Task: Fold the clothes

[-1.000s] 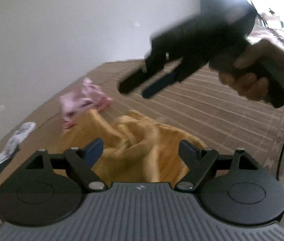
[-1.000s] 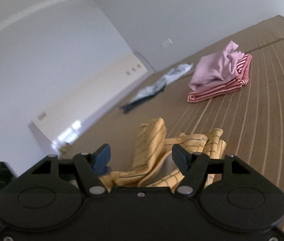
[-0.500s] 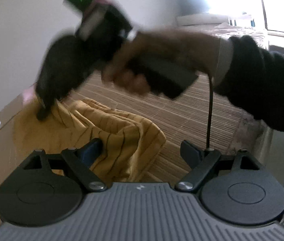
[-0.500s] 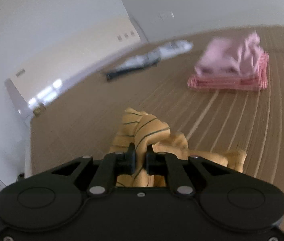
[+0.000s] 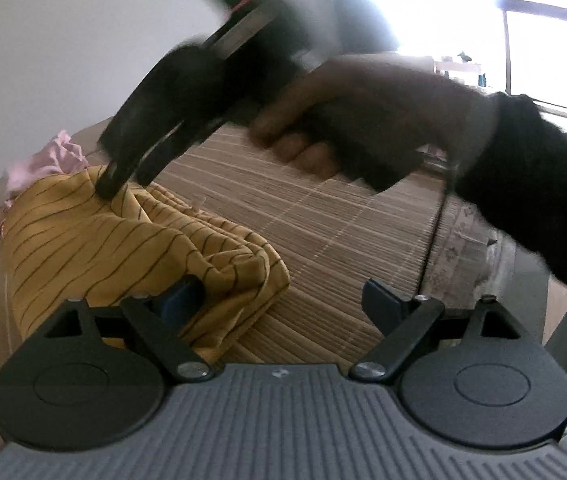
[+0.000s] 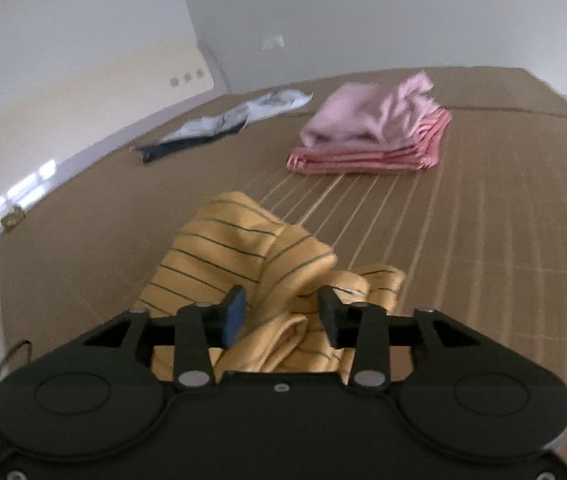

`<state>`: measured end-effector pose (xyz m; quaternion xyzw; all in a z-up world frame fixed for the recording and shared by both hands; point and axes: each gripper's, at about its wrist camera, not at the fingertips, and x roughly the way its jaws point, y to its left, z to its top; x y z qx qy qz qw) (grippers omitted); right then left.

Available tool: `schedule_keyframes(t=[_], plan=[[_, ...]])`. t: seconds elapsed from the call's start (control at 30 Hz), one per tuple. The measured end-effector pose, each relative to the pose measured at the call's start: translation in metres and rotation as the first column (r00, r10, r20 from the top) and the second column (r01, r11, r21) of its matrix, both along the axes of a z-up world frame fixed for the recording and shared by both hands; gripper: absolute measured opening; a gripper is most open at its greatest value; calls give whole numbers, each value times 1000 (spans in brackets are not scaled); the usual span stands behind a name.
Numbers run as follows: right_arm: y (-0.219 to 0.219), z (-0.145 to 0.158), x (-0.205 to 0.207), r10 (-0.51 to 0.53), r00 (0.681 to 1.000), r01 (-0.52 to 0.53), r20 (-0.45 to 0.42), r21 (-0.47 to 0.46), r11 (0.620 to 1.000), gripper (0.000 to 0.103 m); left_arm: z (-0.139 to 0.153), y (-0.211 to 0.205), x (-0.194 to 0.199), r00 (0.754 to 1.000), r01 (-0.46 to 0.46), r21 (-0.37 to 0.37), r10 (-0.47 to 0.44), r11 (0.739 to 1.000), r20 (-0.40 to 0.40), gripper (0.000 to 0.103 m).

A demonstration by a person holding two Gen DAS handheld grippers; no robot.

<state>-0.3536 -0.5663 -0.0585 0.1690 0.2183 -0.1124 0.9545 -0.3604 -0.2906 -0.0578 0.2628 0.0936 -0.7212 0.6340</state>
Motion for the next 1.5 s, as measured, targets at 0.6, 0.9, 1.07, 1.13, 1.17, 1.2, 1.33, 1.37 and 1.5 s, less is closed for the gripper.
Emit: schedule_keyframes(t=[0.6, 0.9, 1.07, 1.13, 1.17, 1.2, 1.33, 1.37, 1.5], plan=[[49, -10, 27, -82, 983, 86, -166, 13, 996, 80, -18, 1, -4, 999, -12, -56, 10, 998, -30, 98], [48, -8, 26, -9, 998, 9, -66, 3, 1000, 28, -6, 16, 9, 995, 20, -105, -30, 994, -94, 98], [9, -9, 12, 37, 984, -92, 172, 324, 942, 26, 15, 39, 28, 977, 44, -201, -84, 979, -197, 98], [-7, -10, 3, 17, 966, -129, 256, 428, 895, 25, 22, 48, 36, 966, 42, -242, -102, 969, -240, 98], [-14, -11, -3, -1, 958, -139, 288, 465, 874, 25, 25, 52, 41, 960, 29, -261, -100, 965, -263, 98], [-20, -12, -10, -15, 950, -147, 312, 489, 860, 25, 28, 56, 46, 953, 15, -279, -98, 960, -286, 98], [-45, -36, -43, -121, 929, -118, 351, 588, 801, 25, 26, 61, 67, 930, -81, -304, -37, 949, -366, 98], [-51, -45, -49, -150, 931, -93, 333, 612, 785, 25, 24, 58, 73, 924, -111, -287, -8, 952, -383, 98], [-65, -85, -53, -226, 946, -13, 234, 722, 692, 26, 15, 53, 90, 897, -203, -220, 92, 954, -433, 98]])
